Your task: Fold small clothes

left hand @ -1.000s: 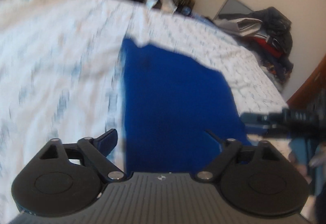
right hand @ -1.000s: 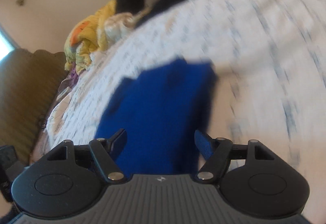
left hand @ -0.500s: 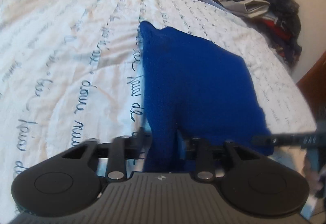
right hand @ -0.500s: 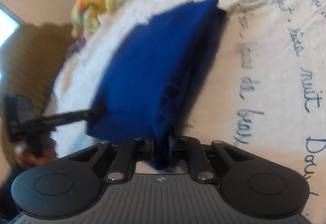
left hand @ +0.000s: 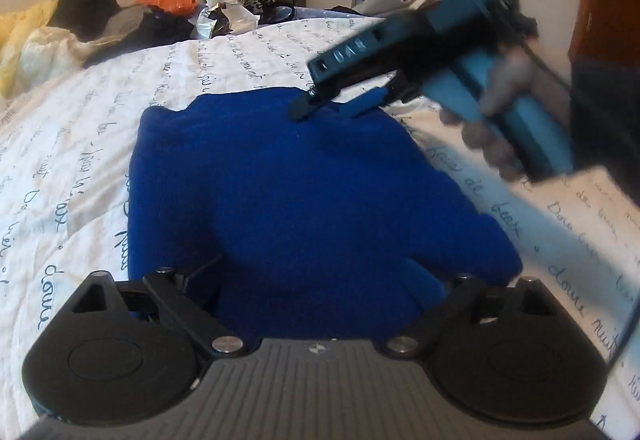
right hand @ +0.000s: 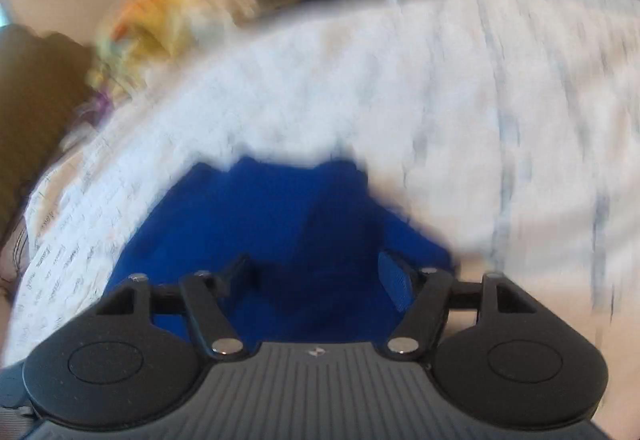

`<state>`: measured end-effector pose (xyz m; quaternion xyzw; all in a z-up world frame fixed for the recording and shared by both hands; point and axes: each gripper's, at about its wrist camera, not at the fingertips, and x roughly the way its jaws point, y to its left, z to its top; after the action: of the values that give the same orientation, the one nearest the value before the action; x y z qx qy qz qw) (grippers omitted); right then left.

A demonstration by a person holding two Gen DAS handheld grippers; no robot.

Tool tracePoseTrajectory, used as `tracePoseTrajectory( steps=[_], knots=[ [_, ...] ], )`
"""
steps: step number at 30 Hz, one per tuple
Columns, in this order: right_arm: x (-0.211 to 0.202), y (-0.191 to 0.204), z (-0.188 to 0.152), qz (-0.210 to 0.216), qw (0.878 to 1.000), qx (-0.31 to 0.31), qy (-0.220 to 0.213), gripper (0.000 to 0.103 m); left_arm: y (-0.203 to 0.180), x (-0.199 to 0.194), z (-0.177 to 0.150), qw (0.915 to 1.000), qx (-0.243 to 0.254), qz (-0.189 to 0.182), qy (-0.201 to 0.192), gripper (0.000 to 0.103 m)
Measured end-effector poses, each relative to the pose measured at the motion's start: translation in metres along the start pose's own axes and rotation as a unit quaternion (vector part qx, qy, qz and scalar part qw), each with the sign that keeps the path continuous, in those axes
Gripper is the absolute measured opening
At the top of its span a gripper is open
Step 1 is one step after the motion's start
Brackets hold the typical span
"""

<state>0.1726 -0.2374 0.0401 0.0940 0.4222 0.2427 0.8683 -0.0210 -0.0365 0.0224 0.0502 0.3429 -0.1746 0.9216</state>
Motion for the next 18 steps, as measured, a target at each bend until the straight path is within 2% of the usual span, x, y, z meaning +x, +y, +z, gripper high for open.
tracePoseTrajectory(
  steps=[2, 3, 4, 5, 7, 8, 10, 12, 14, 15, 16, 18],
  knots=[
    [0.009, 0.010, 0.011, -0.021, 0.999, 0.000, 0.035, 0.068, 0.002, -0.001, -0.002, 0.9999, -0.012, -0.003, -0.001, 0.096],
    [0.008, 0.020, 0.014, -0.033, 0.999, -0.013, 0.033, 0.069, 0.002, -0.001, -0.002, 0.9999, -0.016, -0.004, -0.002, 0.096],
    [0.000, 0.034, 0.015, -0.033, 0.999, -0.031, 0.013, 0.070, 0.002, -0.001, -0.002, 0.9998, -0.019, -0.004, -0.004, 0.097],
    [-0.008, 0.048, 0.015, -0.020, 0.999, -0.046, -0.010, 0.070, 0.001, -0.001, -0.003, 0.9998, -0.019, -0.003, -0.005, 0.098],
    [-0.006, 0.069, 0.015, 0.022, 0.998, -0.060, -0.014, 0.069, -0.002, 0.000, -0.002, 0.9998, -0.017, 0.001, -0.005, 0.100],
    [0.005, 0.077, 0.013, 0.035, 0.997, -0.069, 0.000, 0.069, -0.003, 0.001, -0.002, 0.9999, -0.016, 0.003, -0.003, 0.101],
    [0.040, 0.079, 0.008, 0.014, 0.996, -0.076, 0.052, 0.069, -0.004, 0.002, -0.001, 0.9999, -0.015, 0.004, -0.001, 0.102],
    [0.056, 0.065, 0.003, 0.025, 0.995, -0.099, 0.009, 0.069, -0.004, 0.004, 0.001, 0.9999, -0.014, 0.005, -0.003, 0.102],
    [0.063, 0.054, 0.013, 0.042, 0.998, -0.049, 0.007, 0.069, -0.003, 0.001, 0.002, 0.9998, -0.017, 0.005, -0.006, 0.100],
    [0.066, 0.054, 0.018, 0.042, 0.998, -0.038, 0.018, 0.069, 0.000, -0.005, 0.002, 0.9996, -0.026, 0.005, -0.011, 0.096],
    [0.064, 0.056, 0.021, 0.037, 0.998, -0.033, 0.024, 0.069, 0.003, -0.014, 0.002, 0.9992, -0.036, 0.001, -0.016, 0.096],
    [0.040, 0.054, 0.016, 0.034, 0.999, -0.008, 0.012, 0.070, 0.012, -0.040, -0.005, 0.9982, -0.044, 0.000, -0.042, 0.098]
  ],
)
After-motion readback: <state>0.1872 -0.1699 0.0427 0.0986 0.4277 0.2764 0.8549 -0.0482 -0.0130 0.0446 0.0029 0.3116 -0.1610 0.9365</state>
